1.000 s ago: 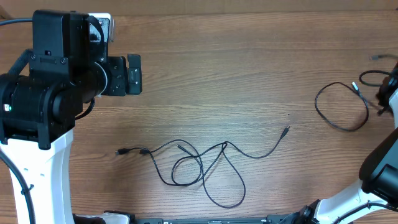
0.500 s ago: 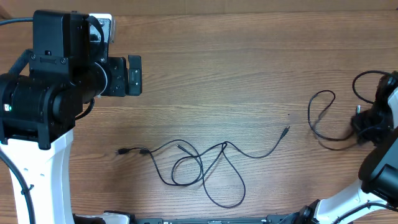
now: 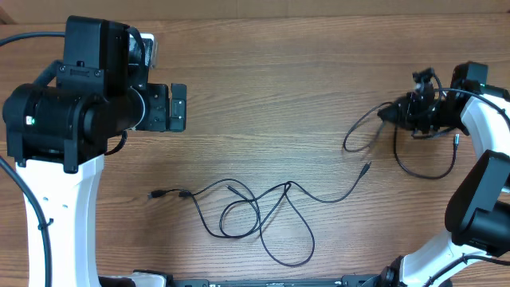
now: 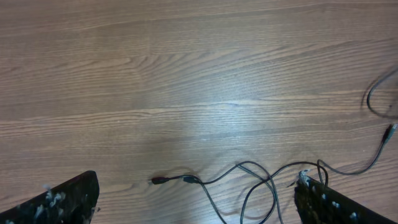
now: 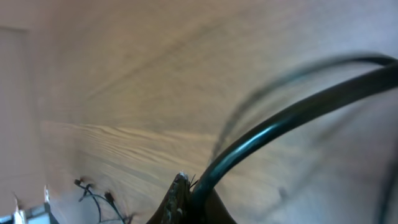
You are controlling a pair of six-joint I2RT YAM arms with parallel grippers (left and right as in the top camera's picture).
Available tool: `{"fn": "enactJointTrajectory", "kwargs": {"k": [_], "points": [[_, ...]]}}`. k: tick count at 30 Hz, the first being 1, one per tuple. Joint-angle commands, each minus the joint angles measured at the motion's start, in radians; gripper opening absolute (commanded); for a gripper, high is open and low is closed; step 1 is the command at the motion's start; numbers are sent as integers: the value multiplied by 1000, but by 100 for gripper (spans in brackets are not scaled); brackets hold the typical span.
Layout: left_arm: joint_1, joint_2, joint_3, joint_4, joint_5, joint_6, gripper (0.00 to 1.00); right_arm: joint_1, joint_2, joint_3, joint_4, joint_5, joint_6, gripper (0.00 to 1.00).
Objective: Untangle cables
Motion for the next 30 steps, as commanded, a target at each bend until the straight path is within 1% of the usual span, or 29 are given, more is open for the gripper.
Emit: {"fn": "enactJointTrajectory", "kwargs": {"k": [1,6,12,13,16,21,23,30], "points": [[-2,4,-7,-2,5,11,100,4,-12,7,29,-99,-69,4],[-2,4,-6,-5,4,11,99,4,-12,7,0,-10,-69,4],[-2,4,-6,-6,4,12,99,4,-12,6,-55,204,-56,4],[-2,4,-6,-6,4,12,99,4,-12,6,-58,245,-32,4],[-2,4,-7,-6,4,12,99,3,-12,4,-56,414,115,4],[-2,4,-6,-7,4,13,99,-1,-12,-38,-37,779,406,4],[-2,4,-7,-7,4,26,99,-8,-12,-56,-23,839,484,4],[-2,4,-6,-7,4,35,99,-37,-12,-64,41,845,491,4]]}}
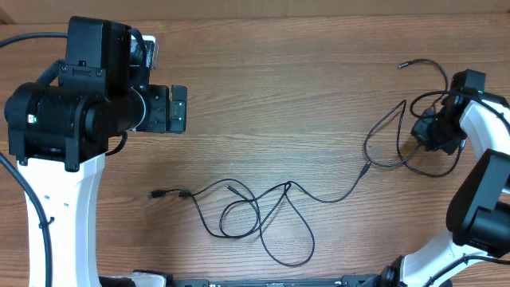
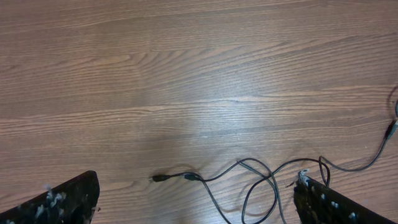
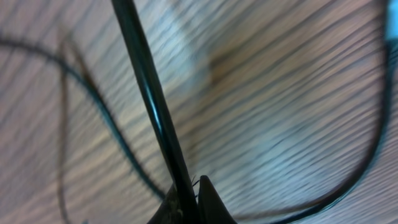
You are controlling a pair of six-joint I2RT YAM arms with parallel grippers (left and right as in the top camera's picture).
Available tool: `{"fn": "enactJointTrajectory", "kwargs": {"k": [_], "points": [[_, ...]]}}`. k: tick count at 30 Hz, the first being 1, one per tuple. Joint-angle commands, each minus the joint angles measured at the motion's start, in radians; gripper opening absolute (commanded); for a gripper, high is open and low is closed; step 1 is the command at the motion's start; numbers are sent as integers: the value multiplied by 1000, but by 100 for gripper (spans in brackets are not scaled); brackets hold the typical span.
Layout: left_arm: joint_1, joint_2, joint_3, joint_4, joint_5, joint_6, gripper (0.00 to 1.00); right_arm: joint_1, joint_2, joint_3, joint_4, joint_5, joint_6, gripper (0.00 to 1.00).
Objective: Untangle cables
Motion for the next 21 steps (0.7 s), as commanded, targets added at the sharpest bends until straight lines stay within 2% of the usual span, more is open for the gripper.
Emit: {"fn": "enactJointTrajectory", "kwargs": {"k": [1,8,12,14,15,16,21], "points": [[-2,4,-2,-1,4,27,99,-19,-12,-3,33,66,56,4],[-2,4,-2,-4,4,27,99,-72,-12,-3,45,105,61,4],[-2,4,-2,-5,4,27,99,-123,-12,-3,45,174,136,4],[-2,4,-2,-9,4,27,99,-155,-12,-3,45,152,138,16],[-2,4,-2,-10,4,27,99,-168,-12,-3,44,142,137,17],[-2,4,-2,-10,5,27,99,-187,-12,-3,40,140,137,4],[-2,4,-2,-11,6,27,98,-235,-12,-5,72,163,137,4]]}}
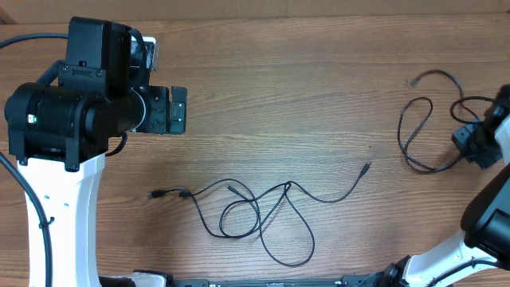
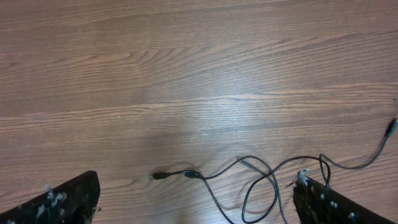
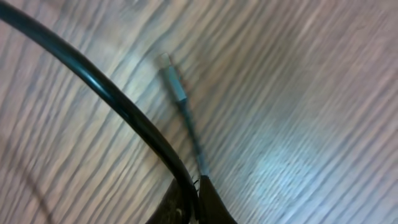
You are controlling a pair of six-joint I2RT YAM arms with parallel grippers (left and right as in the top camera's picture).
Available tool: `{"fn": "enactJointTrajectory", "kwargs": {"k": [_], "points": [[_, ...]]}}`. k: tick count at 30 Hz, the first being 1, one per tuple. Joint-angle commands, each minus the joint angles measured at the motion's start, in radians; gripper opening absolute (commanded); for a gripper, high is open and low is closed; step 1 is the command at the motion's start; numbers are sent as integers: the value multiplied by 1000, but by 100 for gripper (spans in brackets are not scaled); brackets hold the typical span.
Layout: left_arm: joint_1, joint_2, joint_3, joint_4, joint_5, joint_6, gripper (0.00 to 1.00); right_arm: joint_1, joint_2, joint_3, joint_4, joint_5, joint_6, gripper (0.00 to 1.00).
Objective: Untangle cables
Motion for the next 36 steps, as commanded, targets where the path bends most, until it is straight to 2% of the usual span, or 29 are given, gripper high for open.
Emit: {"fn": "enactJointTrajectory", "kwargs": {"k": [1,3,4,5,6,7,11,14,17,19,23,26,27,31,36], "points": [[-2,4,-2,-3,9,26,98,-31,-12,-5,33,26,14,4],[-2,4,-1,-7,9,27,98,-42,-12,-5,32,24,12,5],[-2,4,-2,-8,9,27,98,-43,-12,-5,31,6,11,11],[-2,4,-2,-8,9,27,98,-43,-12,-5,31,-8,11,26],[-2,4,-2,-7,9,27,98,-43,-12,-5,32,-20,11,75],[-2,4,-2,-5,9,27,98,-43,-12,-5,32,-29,11,100],[-2,4,-2,-5,9,26,98,-40,-12,-5,28,-51,11,100],[-2,4,-2,-5,9,27,98,-39,-14,-3,31,-151,-26,100],[-2,4,-2,-2,9,27,98,-26,-21,10,35,-307,-97,91],[-2,4,-2,4,9,27,99,-7,-33,24,30,-343,-103,91],[-2,4,-2,9,9,27,99,63,-84,53,15,-343,-107,91],[-2,4,-1,10,9,27,99,138,-136,71,16,-327,-165,93],[-2,4,-2,12,9,27,99,163,-150,76,19,-295,-183,99],[-2,4,-2,14,9,27,99,223,-159,71,33,-86,-187,100],[-2,4,-2,14,9,26,98,235,-122,-10,82,-79,-239,100]]}}
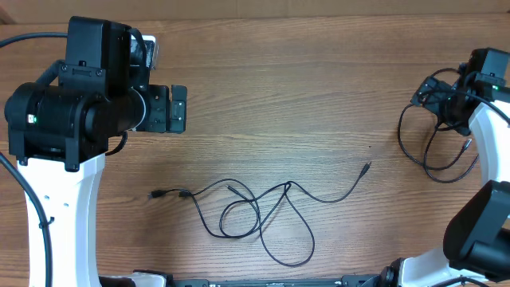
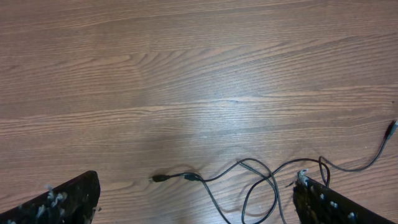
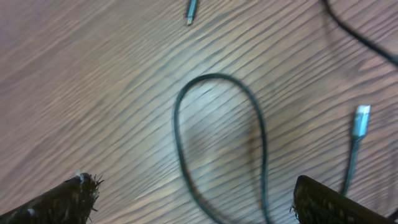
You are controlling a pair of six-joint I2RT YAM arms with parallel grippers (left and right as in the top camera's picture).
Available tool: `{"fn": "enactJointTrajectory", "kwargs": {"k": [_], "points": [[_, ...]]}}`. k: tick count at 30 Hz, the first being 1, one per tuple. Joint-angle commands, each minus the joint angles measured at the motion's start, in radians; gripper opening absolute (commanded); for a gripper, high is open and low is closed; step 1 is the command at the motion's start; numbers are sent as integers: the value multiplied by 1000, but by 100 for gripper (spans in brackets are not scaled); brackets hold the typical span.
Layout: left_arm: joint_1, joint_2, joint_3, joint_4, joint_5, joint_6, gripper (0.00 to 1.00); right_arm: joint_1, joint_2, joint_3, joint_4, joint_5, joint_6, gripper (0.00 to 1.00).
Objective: Untangle cables
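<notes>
A long black cable (image 1: 256,209) lies in crossed loops at the table's front centre, one plug (image 1: 154,194) at its left end and the other plug (image 1: 366,167) at its right. A second, shorter black cable (image 1: 445,181) lies looped at the far right, apart from the long one. My right gripper (image 1: 437,102) hovers just above that cable, open; in the right wrist view (image 3: 202,199) the cable's loop (image 3: 219,78) and a silver plug (image 3: 360,116) lie below its spread fingers. My left gripper (image 1: 172,108) is open and high at the left, holding nothing (image 2: 196,202).
The bare wooden table (image 1: 279,88) stretches between the two arms. The left arm's large black body (image 1: 72,112) covers the table's left part. The table's far edge runs along the top of the overhead view.
My right gripper was shut on the short cable at the far right edge. Now it is open and further back, and the cable lies loose on the table beneath it.
My right gripper held the short cable near the long cable's right end. Later it held it further right, then at the table's far right, clear of the long cable. Now the cable is let go there. The left arm and the long cable stayed put.
</notes>
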Motion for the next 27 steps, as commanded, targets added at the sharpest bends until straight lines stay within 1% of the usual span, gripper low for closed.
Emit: {"fn": "enactJointTrajectory", "kwargs": {"k": [1,2,3,4,5,8,11,12,13,14,16,17,20,25,27], "points": [[-2,4,-2,5,9,27,98,-3,40,-71,40,63,-62,94],[-2,4,-2,5,9,27,99,-3,47,-94,63,46,-106,87],[-2,4,-2,4,9,27,98,-3,55,-125,96,7,-177,84],[-2,4,-2,4,9,27,98,-3,56,-150,117,-39,-241,84],[-2,4,-2,3,10,27,98,-3,56,-182,140,-95,-315,84],[-2,4,-2,3,11,27,98,-3,56,-238,206,-186,-374,86],[-2,4,-2,4,11,27,98,-3,56,-296,278,-251,-505,85],[-2,4,-2,5,11,27,98,-3,56,-311,283,-268,-559,87],[-2,4,-2,6,11,27,98,-3,56,-317,273,-274,-615,91],[-2,4,-2,7,11,27,98,-3,56,-318,257,-273,-662,92],[-2,4,-2,8,11,27,98,-3,56,-318,209,-256,-776,82],[-2,4,-2,8,11,27,98,-3,57,-318,187,-217,-807,80],[-2,4,-2,8,11,27,98,-5,57,-319,165,-78,-823,80],[-2,5,-2,14,11,27,99,-8,57,-319,155,53,-819,80],[-2,5,-2,15,12,27,99,-8,57,-318,159,110,-813,74]]}}
